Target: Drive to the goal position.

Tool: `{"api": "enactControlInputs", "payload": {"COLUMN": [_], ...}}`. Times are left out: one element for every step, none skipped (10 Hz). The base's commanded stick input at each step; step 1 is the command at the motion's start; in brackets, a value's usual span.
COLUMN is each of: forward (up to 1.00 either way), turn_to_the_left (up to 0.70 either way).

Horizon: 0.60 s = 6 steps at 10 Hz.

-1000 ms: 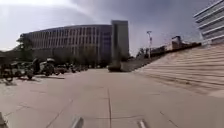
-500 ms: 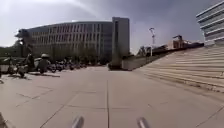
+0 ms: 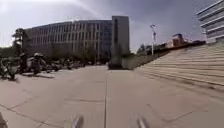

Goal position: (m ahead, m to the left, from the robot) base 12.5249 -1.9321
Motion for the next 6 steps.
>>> {"api": "enactControlInputs", "payload": {"forward": [0.99,0.99,0.99,0.99,0.99,0.99], "turn_to_the_left": [0.00,0.00,0.00,0.00,0.00,0.00]}}
